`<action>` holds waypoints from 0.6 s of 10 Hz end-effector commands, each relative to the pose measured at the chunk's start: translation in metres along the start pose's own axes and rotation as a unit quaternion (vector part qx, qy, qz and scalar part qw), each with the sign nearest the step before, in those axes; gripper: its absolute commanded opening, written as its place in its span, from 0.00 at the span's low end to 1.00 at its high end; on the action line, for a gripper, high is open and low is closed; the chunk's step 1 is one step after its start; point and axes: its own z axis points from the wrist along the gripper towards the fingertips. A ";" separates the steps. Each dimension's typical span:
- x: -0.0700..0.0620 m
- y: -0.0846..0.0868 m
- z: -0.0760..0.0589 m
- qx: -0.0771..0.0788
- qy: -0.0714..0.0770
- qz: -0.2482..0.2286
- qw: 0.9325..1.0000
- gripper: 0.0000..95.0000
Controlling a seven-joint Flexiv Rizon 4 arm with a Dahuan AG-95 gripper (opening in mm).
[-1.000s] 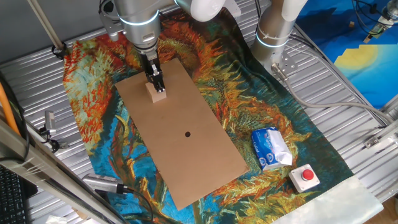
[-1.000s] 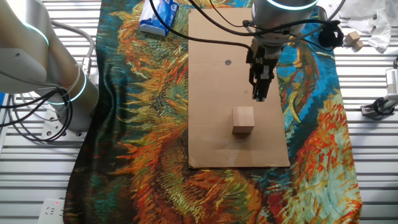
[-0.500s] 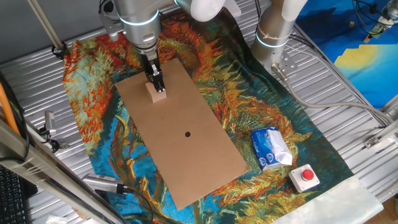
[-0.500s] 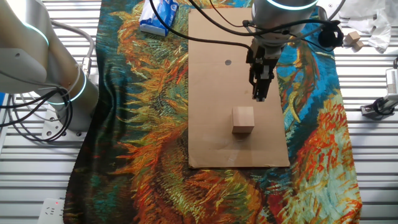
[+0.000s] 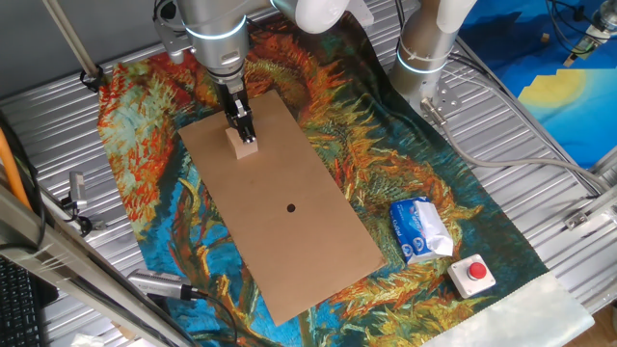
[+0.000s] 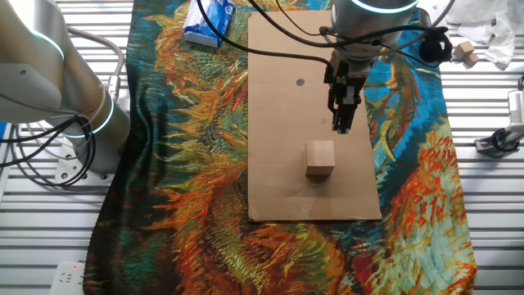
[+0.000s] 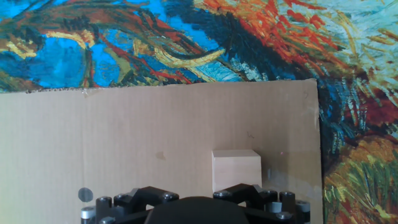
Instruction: Hold a small block with the gripper and sweep it from left to right on the table
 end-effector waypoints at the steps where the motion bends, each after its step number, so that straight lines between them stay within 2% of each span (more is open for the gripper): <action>1: 0.000 0.000 0.000 -0.002 0.019 0.065 0.998 0.00; 6: 0.000 0.000 0.000 0.000 0.020 0.064 0.998 0.00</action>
